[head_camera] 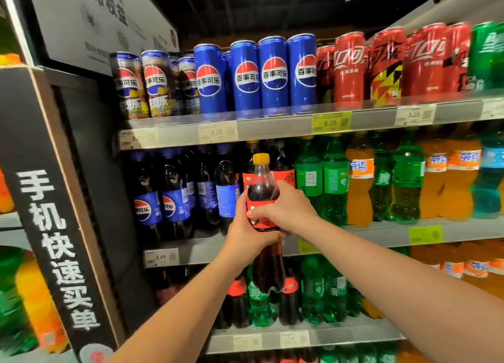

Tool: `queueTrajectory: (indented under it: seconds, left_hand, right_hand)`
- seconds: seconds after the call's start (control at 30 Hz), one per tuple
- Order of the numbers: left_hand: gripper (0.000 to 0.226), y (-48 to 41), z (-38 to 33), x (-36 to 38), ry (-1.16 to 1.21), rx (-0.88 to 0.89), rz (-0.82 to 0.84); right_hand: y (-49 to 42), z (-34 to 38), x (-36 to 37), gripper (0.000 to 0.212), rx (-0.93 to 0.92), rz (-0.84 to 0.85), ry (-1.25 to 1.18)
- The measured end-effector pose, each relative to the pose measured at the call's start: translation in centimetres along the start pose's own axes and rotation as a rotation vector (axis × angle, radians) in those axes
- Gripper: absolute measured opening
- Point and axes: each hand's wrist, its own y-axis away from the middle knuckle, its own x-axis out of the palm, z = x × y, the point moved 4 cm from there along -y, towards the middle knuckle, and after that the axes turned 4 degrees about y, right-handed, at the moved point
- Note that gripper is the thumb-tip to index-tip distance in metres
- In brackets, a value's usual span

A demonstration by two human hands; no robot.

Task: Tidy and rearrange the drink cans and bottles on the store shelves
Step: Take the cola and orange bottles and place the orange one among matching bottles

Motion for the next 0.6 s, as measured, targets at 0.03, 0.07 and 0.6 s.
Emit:
queueTrajectory:
  seconds: [0.03,0.07,0.6]
  left_hand:
    - [0.107,0.1,-0.1,0.7,-0.008,0.005,-0.017]
    - [0.107,0.1,-0.2,1.4,-0.016,0.015,-0.035]
    - [0.113,-2.5,0.3,7.5,0.049,0.033,0.045]
  right_hand:
    - [0.2,-0.5,-0.6,0.059,-0.005,0.008,0.002]
    - [0.2,-1.0,-1.2,0.058,-0.011,0.019,0.003]
    - [-2.1,-8.2,-14.3,0.016,0.136,-0.346,0.054]
